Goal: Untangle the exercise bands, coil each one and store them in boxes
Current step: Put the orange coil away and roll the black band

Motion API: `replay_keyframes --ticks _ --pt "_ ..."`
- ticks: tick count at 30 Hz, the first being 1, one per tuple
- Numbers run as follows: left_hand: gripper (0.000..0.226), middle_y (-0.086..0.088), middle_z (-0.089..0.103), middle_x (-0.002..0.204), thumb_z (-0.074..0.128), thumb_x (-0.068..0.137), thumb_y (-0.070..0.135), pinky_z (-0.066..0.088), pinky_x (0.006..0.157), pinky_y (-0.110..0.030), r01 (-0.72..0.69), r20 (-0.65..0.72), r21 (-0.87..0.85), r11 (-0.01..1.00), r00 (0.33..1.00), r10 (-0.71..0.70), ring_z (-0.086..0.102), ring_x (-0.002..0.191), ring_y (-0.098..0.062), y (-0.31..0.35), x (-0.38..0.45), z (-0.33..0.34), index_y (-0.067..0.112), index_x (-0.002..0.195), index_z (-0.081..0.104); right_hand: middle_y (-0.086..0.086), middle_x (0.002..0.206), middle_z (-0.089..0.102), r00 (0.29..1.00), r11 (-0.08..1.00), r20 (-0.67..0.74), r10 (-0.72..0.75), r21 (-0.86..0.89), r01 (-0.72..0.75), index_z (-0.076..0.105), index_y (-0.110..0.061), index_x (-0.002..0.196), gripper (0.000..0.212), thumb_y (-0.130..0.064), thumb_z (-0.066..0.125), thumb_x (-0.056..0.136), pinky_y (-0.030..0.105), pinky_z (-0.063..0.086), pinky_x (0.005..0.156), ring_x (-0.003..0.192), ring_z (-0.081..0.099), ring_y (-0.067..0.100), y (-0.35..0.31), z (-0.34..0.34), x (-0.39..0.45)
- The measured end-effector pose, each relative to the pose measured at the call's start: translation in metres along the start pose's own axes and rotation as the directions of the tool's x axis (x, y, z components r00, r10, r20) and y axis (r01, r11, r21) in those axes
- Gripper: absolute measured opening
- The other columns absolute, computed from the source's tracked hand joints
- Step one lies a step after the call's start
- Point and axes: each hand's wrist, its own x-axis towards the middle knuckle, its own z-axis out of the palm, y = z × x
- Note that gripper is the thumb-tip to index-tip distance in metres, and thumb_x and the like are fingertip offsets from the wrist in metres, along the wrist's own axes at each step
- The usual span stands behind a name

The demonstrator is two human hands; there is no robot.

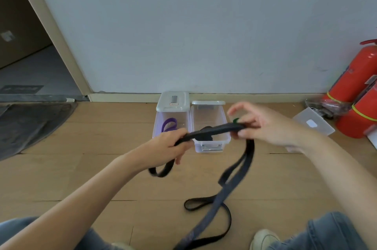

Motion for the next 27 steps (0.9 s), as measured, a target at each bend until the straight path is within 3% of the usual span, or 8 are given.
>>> replay_keyframes --ticks 4,7,13,18,21,23,25,27 --pt "0.016 0.006 0.048 0.049 0.042 0.096 0.032 0.04 0.042 -0.016 -0.066 -0.04 0.078 0.995 0.997 0.07 0.047 0.036 -0.004 0.021 0.0 0.0 0.022 0.083 0.043 -0.008 0.114 0.065 0.948 0.976 0.275 0.162 -0.189 -0.112 0.046 -0.036 0.121 0.053 -0.019 0.072 0.079 0.033 0.044 0.102 0.109 0.058 0.003 0.009 0.029 0.002" --pt "0.008 0.005 0.054 0.055 0.04 0.096 0.033 0.047 0.048 -0.019 -0.107 0.043 0.193 0.975 0.994 0.101 0.051 0.042 -0.003 0.033 0.003 0.012 0.027 0.094 0.044 -0.007 0.109 0.066 0.983 0.992 0.183 -0.02 0.124 -0.003 0.046 -0.036 0.122 0.056 -0.026 0.075 0.076 0.026 0.047 0.096 0.103 0.062 0.003 -0.002 0.049 0.009" --pt "0.016 0.005 0.061 0.062 0.045 0.096 0.027 0.037 0.048 -0.007 0.02 0.112 0.001 1.0 0.994 -0.02 0.054 0.047 0.004 0.029 0.004 -0.008 0.02 0.082 0.047 0.003 0.088 0.071 0.995 0.983 -0.03 -0.099 0.149 0.102 0.051 -0.034 0.107 0.03 -0.019 0.065 0.084 0.02 0.051 0.069 0.074 0.065 0.013 -0.001 0.027 0.009" --pt "0.01 0.003 0.054 0.063 0.045 0.096 0.022 0.039 0.05 -0.012 0.018 0.122 -0.039 0.999 0.992 -0.013 0.052 0.048 -0.004 0.029 0.002 -0.01 0.015 0.09 0.05 0.006 0.094 0.06 0.974 0.981 0.159 -0.162 0.129 0.142 0.052 -0.028 0.102 0.026 -0.01 0.062 0.087 0.02 0.05 0.061 0.058 0.056 0.012 0.001 0.034 0.006" --pt "0.018 0.004 0.055 0.075 0.056 0.085 0.021 0.039 0.056 -0.015 0.072 0.173 -0.243 0.967 0.984 -0.03 0.046 0.059 -0.006 0.028 0.0 -0.015 0.022 0.101 0.049 0.016 0.089 0.056 0.975 0.973 0.138 -0.177 0.172 0.153 0.054 -0.027 0.093 0.026 -0.024 0.075 0.077 0.021 0.047 0.05 0.05 0.051 0.015 0.0 0.032 0.006" --pt "0.029 0.004 0.05 0.068 0.056 0.073 0.023 0.038 0.054 -0.018 0.167 0.209 -0.484 0.859 0.975 -0.072 0.042 0.058 -0.01 0.031 0.001 -0.015 0.02 0.101 0.049 0.017 0.086 0.057 0.973 0.966 0.129 -0.194 0.198 0.166 0.051 -0.031 0.095 0.034 -0.032 0.076 0.072 0.021 0.047 0.047 0.046 0.054 0.016 -0.002 0.032 0.004" --pt "0.025 0.004 0.045 0.063 0.05 0.071 0.024 0.036 0.05 -0.02 0.211 0.246 -0.656 0.725 0.967 -0.06 0.038 0.054 -0.01 0.035 0.005 -0.012 0.013 0.094 0.048 0.013 0.088 0.062 0.964 0.952 0.135 -0.231 0.233 0.196 0.048 -0.031 0.106 0.039 -0.025 0.074 0.078 0.021 0.051 0.052 0.049 0.061 0.019 -0.004 0.037 0.003" --pt "0.021 0.003 0.043 0.065 0.046 0.074 0.027 0.037 0.05 -0.019 0.208 0.251 -0.692 0.691 0.967 -0.04 0.037 0.054 -0.01 0.037 0.008 -0.007 0.012 0.088 0.047 0.008 0.088 0.064 0.963 0.949 0.059 -0.263 0.198 0.247 0.052 -0.028 0.107 0.031 -0.017 0.068 0.083 0.023 0.052 0.054 0.05 0.062 0.019 -0.005 0.044 0.003"
